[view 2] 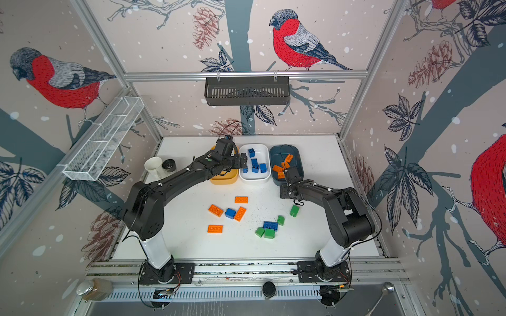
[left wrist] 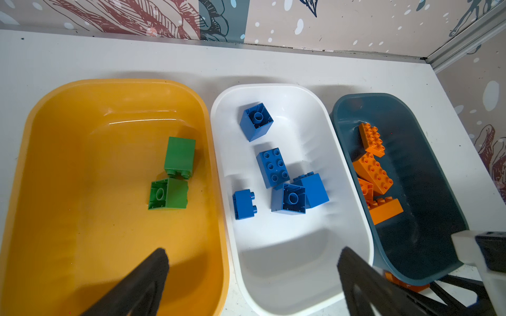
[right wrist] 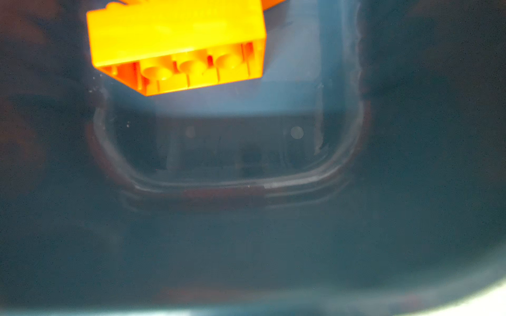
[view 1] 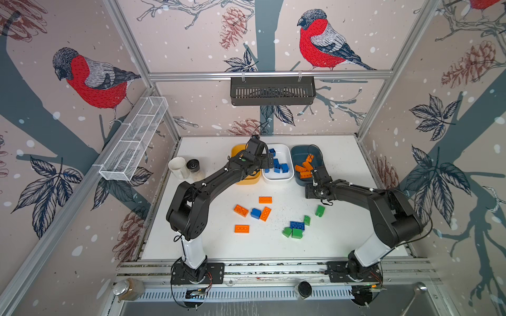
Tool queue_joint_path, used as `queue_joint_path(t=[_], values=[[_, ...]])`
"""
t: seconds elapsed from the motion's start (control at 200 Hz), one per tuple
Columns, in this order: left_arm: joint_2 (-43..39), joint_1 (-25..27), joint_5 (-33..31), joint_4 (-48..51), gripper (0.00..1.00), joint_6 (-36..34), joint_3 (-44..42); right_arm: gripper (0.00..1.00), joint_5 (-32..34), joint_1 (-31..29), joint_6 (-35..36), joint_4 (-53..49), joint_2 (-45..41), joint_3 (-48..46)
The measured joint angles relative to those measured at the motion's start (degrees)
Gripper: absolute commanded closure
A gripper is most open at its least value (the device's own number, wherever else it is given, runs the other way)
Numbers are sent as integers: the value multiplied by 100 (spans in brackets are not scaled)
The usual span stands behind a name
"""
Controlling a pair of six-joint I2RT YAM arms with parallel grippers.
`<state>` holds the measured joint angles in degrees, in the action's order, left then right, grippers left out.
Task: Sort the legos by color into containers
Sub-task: 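Lower the right gripper onto an orange brick beside the teal tray and grasp it, then drop the orange brick into the teal tray while the left gripper reaches for green bricks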
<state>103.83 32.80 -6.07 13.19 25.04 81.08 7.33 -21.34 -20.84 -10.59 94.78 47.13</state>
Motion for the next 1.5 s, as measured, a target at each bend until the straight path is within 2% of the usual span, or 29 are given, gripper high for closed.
queue_joint_path(t=[0.21,0.4,0.565,0.77,0.971,1.086,1.276,1.501], values=[[-22,0,-26,42,3,-2,-48,39,114,-173,7,-52,-291,-120],[-190,48,-31,11,3,-116,-216,40,-7,-262,249,-44,-861,-302],[-647,125,131,-299,3,-341,-787,40,-520,-302,614,-24,-1296,-284],[-949,155,509,-717,3,-625,-1300,40,-1084,-199,798,83,-1401,-50],[-1016,442,1130,-890,3,-1353,-1429,39,-1117,-70,616,363,-977,494],[-1003,629,1488,-892,3,-1727,-1432,38,-887,-37,413,463,-551,905],[-933,1110,1521,-599,3,-2243,-1453,37,-415,31,105,415,155,1652],[-1036,1532,1502,-83,5,-2350,-1871,35,-17,116,-61,197,1095,2599]])
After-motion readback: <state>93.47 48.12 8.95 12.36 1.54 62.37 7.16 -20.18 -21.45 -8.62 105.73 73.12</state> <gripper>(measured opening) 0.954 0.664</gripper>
